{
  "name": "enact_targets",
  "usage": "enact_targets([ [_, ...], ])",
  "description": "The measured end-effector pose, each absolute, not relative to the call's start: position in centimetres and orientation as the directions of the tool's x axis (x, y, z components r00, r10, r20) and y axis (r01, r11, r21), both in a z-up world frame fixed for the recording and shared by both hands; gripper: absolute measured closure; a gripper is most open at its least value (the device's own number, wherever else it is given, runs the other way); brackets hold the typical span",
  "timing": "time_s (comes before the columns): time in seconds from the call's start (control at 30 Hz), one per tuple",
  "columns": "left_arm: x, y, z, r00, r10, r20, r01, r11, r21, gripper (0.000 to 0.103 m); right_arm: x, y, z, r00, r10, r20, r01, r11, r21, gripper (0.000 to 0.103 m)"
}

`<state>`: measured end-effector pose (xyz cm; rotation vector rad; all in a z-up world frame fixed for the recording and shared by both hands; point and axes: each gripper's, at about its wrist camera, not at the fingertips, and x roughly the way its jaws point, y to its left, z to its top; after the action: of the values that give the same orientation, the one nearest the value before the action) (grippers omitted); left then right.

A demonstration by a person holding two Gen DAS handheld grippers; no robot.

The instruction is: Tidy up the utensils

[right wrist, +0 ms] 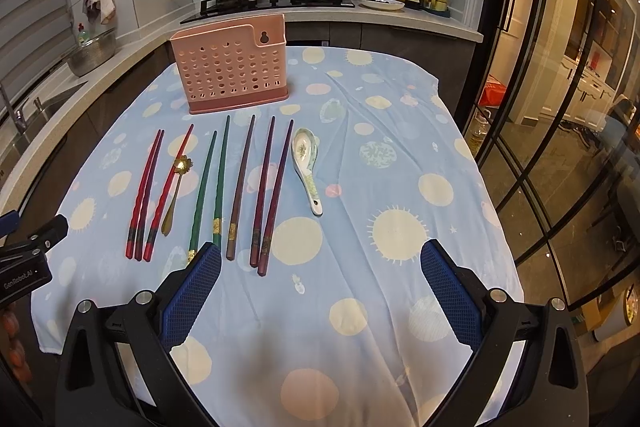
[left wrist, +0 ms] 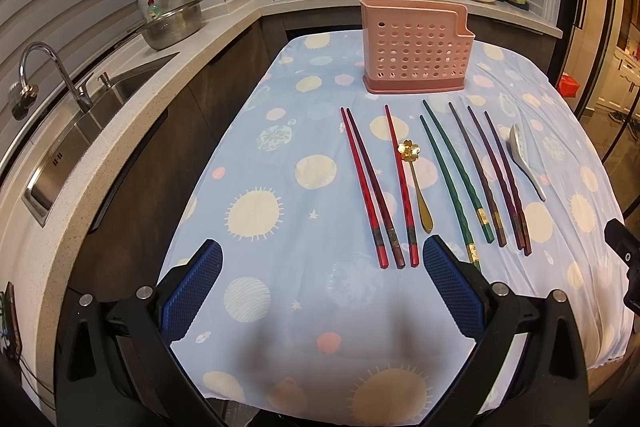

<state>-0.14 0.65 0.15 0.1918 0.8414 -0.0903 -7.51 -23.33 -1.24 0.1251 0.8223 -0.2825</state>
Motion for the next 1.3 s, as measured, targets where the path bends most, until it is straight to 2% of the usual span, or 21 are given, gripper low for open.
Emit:
enact_targets([
  [1.3,-0.44,1.12,0.46,0.669,-0.001,-0.744,0.152,0.979,0.135,0.007,-7.4,-23.04,-1.02,0.645,-0.205,-0.736,0.296,0.955,-0.005,0.007],
])
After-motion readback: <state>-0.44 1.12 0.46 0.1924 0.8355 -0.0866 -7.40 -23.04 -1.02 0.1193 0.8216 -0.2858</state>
